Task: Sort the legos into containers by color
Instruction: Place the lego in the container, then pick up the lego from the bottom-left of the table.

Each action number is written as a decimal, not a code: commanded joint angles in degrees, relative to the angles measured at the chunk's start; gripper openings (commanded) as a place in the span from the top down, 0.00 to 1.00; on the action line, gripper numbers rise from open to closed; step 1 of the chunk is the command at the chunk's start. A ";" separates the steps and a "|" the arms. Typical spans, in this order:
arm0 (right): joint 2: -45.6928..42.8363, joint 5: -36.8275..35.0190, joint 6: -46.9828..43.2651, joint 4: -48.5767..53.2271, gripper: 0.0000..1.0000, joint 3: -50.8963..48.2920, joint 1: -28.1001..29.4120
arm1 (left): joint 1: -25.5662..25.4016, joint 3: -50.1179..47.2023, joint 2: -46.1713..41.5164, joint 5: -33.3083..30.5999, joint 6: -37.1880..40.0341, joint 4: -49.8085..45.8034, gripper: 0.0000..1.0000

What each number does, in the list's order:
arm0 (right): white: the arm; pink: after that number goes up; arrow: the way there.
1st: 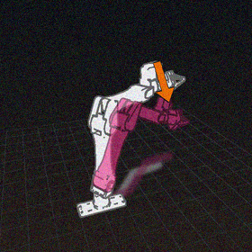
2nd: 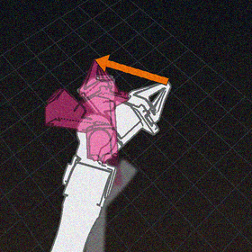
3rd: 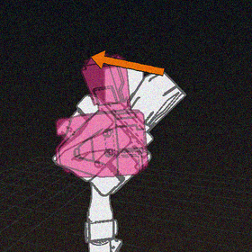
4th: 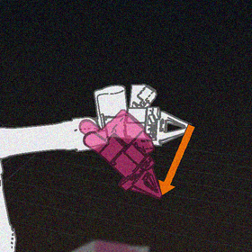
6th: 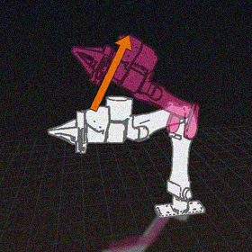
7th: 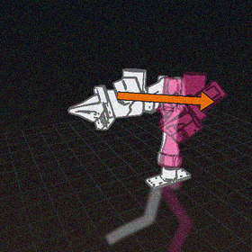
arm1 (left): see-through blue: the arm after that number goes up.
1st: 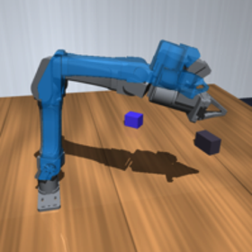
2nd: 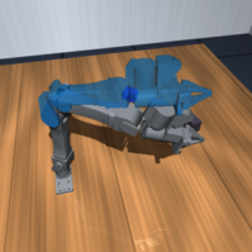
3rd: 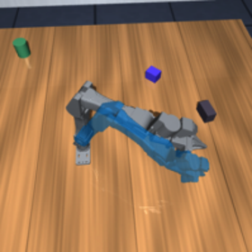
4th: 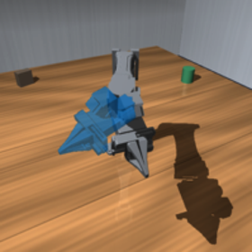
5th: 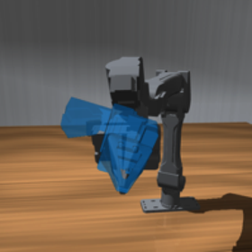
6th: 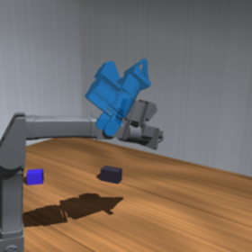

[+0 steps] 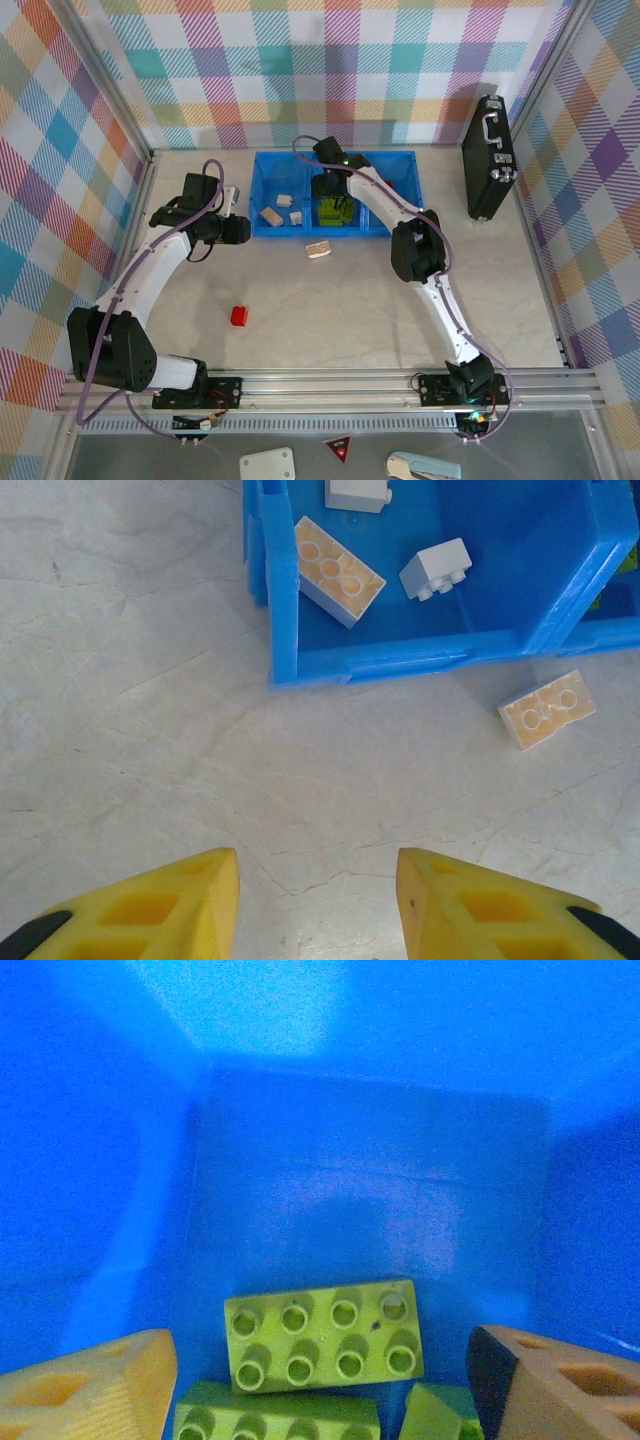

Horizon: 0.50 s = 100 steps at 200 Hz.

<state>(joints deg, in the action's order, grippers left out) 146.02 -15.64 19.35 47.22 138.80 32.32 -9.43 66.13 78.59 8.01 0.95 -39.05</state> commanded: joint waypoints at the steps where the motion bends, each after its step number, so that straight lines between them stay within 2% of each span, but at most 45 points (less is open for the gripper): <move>1: -5.26 2.22 -1.38 2.18 0.23 0.45 1.13 | 0.99 0.24 -0.53 0.52 0.68 -1.23 0.55; 68: -10.57 2.53 -0.76 6.42 0.24 -4.25 3.09 | 0.95 0.20 -1.57 0.84 0.48 -1.21 0.55; 100: -14.82 2.15 0.21 6.80 0.24 -9.75 4.80 | 0.99 0.07 -1.58 -0.84 -0.22 -1.21 0.54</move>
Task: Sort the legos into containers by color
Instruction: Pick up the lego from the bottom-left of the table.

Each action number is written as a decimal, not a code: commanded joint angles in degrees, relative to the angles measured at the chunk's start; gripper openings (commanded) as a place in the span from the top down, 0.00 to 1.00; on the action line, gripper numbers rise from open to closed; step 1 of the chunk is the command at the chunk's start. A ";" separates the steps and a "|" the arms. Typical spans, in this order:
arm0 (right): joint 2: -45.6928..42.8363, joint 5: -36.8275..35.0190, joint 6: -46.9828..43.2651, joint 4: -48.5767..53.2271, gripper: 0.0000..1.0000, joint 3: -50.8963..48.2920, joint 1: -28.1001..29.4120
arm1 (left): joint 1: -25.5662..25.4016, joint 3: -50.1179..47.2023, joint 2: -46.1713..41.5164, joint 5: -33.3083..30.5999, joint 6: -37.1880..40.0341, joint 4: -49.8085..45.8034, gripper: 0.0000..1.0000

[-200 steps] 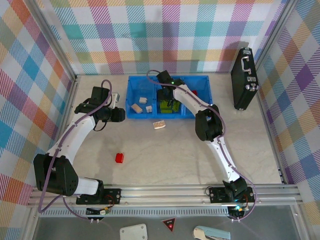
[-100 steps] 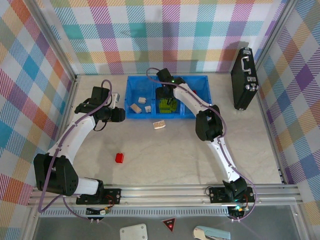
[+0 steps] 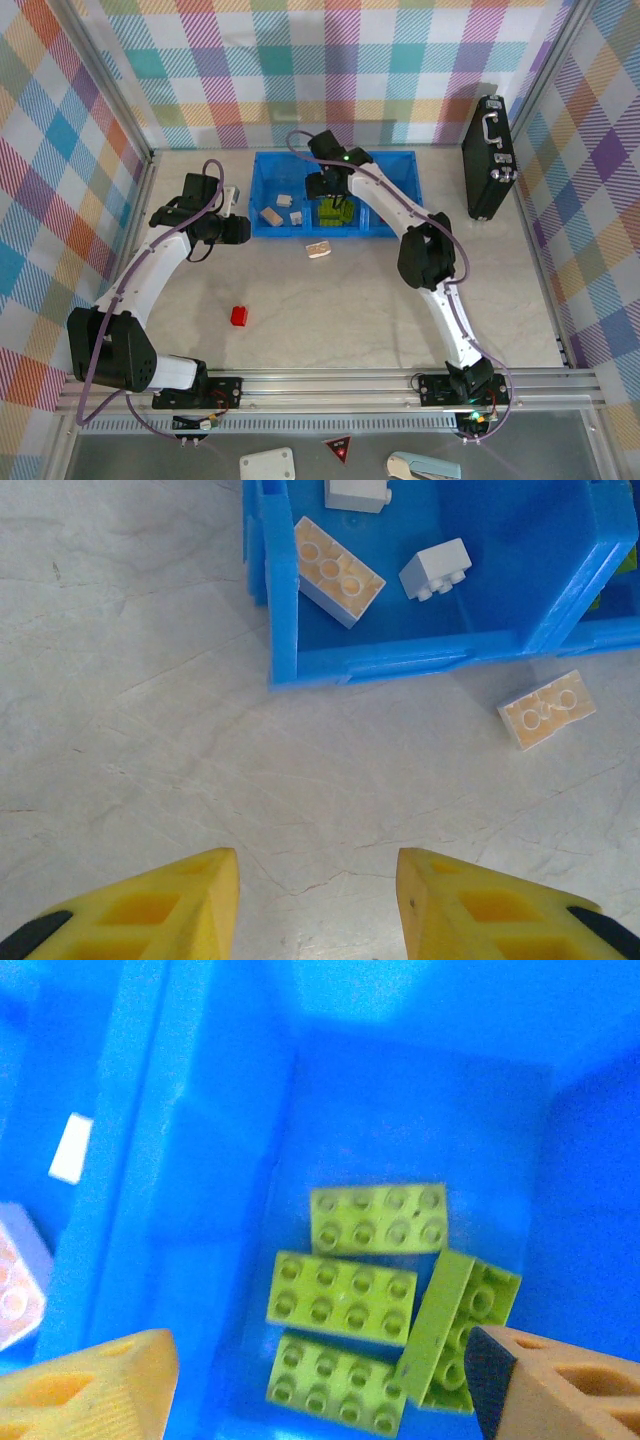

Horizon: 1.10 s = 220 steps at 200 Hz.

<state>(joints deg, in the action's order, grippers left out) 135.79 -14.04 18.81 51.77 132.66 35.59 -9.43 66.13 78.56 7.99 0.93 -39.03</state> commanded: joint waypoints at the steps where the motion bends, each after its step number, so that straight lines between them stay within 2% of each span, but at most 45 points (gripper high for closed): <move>1: -4.67 0.58 0.77 2.23 0.24 -3.84 1.60 | 0.99 0.11 -1.56 -0.89 -0.21 -1.23 0.54; 42: -11.33 0.85 3.05 1.48 0.24 -13.04 3.97 | 0.84 -0.96 -0.37 -0.77 -0.77 -2.43 0.54; 88: -18.55 2.01 4.37 -1.80 0.24 -24.17 6.06 | -2.36 -1.36 -1.63 -3.57 -3.44 -6.69 0.53; 123: -23.57 2.52 4.78 -4.58 0.24 -31.70 6.15 | -3.95 -4.74 -3.41 -4.52 -8.62 -10.56 0.53; 182: -29.70 3.62 5.10 -9.26 0.23 -42.63 6.17 | -7.43 -13.39 -6.62 -6.10 -17.67 -11.05 0.53; 220: -30.97 3.61 5.25 -10.50 0.24 -46.69 6.15 | -12.04 -15.11 -6.19 -11.00 -23.28 -12.45 0.52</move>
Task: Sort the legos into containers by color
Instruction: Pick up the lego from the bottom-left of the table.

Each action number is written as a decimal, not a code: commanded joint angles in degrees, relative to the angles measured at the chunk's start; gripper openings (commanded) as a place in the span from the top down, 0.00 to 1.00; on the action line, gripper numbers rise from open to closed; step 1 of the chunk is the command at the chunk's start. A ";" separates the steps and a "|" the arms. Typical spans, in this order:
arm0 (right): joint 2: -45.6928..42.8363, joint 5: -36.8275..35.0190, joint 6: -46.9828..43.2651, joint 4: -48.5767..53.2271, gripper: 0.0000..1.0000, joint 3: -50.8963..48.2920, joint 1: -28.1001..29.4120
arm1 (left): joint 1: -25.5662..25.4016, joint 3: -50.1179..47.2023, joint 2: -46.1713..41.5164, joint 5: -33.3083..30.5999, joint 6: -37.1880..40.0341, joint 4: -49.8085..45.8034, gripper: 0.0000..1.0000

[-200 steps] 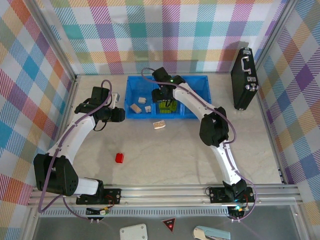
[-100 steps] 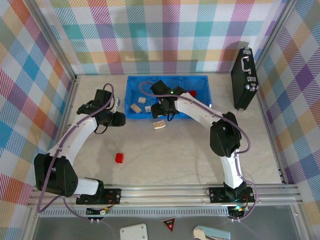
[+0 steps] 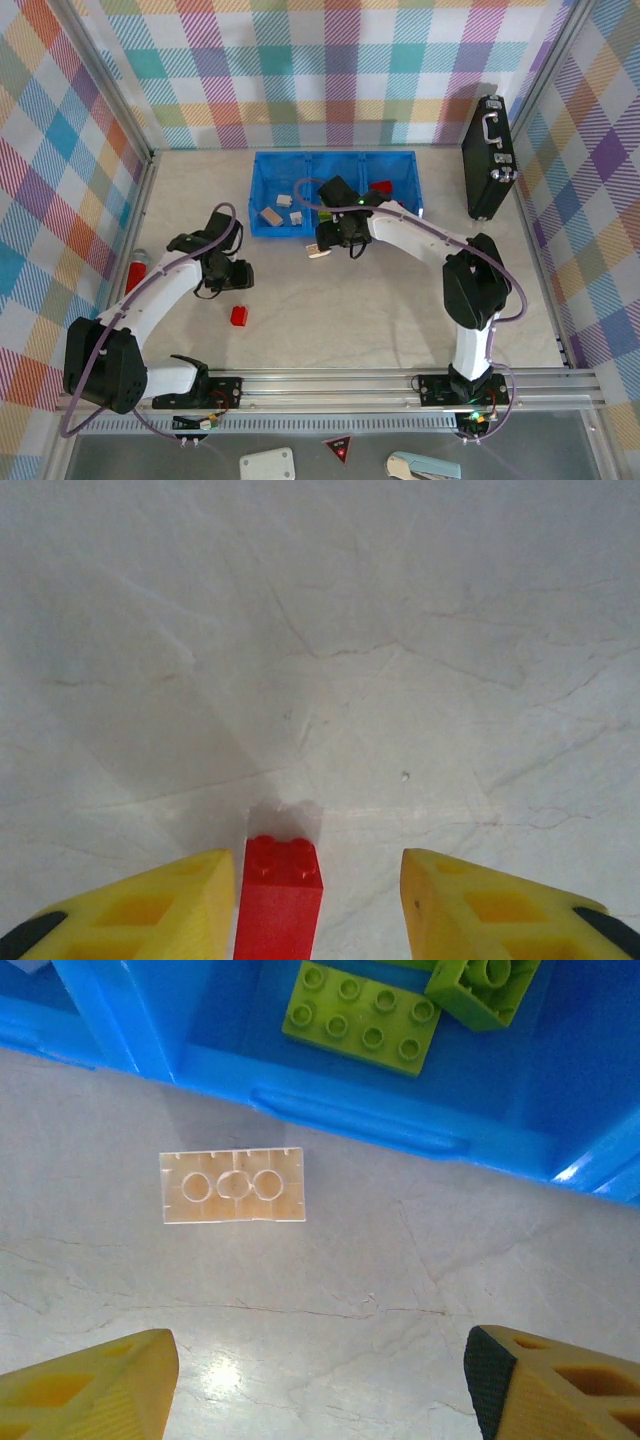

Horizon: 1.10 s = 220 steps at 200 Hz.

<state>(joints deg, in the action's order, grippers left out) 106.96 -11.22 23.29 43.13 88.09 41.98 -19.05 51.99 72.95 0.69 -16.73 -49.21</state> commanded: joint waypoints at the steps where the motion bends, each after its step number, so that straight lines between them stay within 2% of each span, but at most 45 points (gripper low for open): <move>1: -2.21 0.78 0.82 -1.89 0.24 -2.17 -0.23 | -2.50 -1.03 -0.46 -3.78 -5.74 -2.32 0.52; 47: -3.48 0.85 0.88 -2.75 0.24 -4.68 -0.23 | -4.15 -6.97 0.41 -2.89 -13.02 1.45 0.49; 107: -4.10 0.67 0.62 -2.55 0.24 -5.74 -0.23 | -5.33 -11.74 0.72 -0.78 -14.95 5.51 0.45; 220: -4.47 0.86 0.86 -1.74 0.24 -5.96 -0.23 | -7.24 -13.49 1.87 -0.91 -15.44 7.78 0.59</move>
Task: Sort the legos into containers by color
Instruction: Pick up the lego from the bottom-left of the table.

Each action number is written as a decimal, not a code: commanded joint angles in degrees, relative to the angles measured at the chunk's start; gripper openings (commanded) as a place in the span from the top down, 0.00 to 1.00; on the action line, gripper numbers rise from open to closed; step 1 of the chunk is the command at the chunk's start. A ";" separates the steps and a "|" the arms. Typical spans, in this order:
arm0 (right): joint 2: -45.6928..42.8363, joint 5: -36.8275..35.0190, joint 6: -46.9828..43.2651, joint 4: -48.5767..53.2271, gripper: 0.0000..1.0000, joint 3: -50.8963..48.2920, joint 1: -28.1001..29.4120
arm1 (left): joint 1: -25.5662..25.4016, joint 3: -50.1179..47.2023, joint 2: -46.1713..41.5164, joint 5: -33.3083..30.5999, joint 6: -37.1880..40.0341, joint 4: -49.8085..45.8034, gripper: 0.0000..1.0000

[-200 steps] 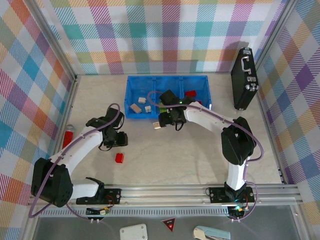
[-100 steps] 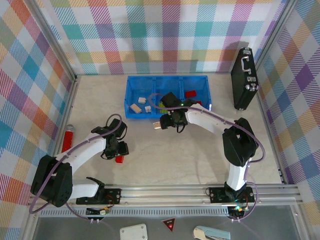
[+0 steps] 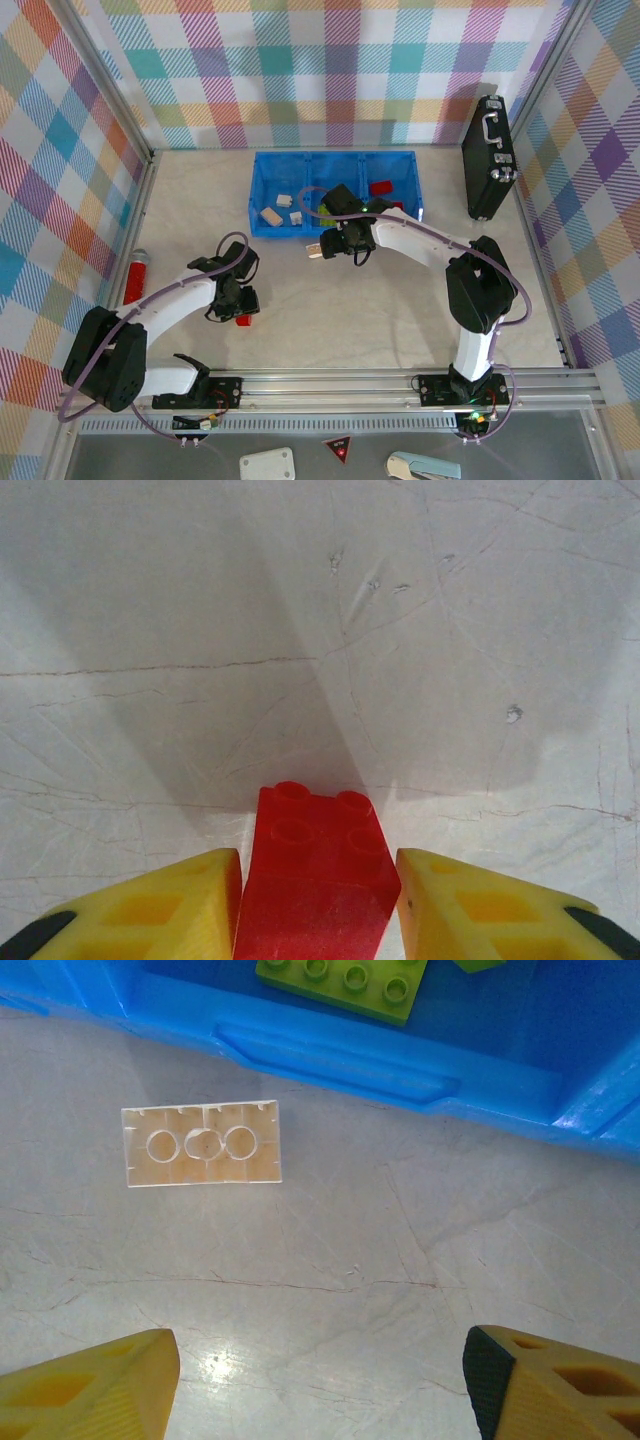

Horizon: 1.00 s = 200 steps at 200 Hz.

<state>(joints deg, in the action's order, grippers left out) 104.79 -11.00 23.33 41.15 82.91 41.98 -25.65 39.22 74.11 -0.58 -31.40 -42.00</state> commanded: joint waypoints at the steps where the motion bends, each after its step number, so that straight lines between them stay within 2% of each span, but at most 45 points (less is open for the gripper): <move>1: -2.36 0.68 0.83 0.29 0.24 -0.80 -0.23 | -0.68 -0.72 0.70 0.38 -0.81 0.58 0.59; 50: -3.95 0.59 1.05 0.10 0.24 -1.88 -0.25 | -1.31 0.92 0.65 0.80 -0.97 0.67 0.65; 108: -8.81 0.38 1.67 -0.51 0.24 -5.71 -0.49 | -1.83 4.80 -0.85 5.50 -2.50 3.54 0.67; 152: -15.11 8.02 4.64 -5.10 0.24 -11.55 -0.71 | -1.92 9.45 -1.33 10.58 -5.09 8.12 0.68; 180: -21.05 14.32 6.86 -13.32 0.24 -17.87 -0.67 | -2.04 12.18 -1.02 15.45 -9.92 13.97 0.68; 200: -25.31 16.15 7.50 -19.85 0.24 -22.09 -0.67 | -2.49 13.61 -0.34 18.44 -14.28 19.59 0.68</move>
<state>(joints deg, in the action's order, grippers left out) 84.36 -0.45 28.45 31.14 64.34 41.54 -27.14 50.19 73.97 12.08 -39.18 -30.15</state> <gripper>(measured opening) 0.759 0.324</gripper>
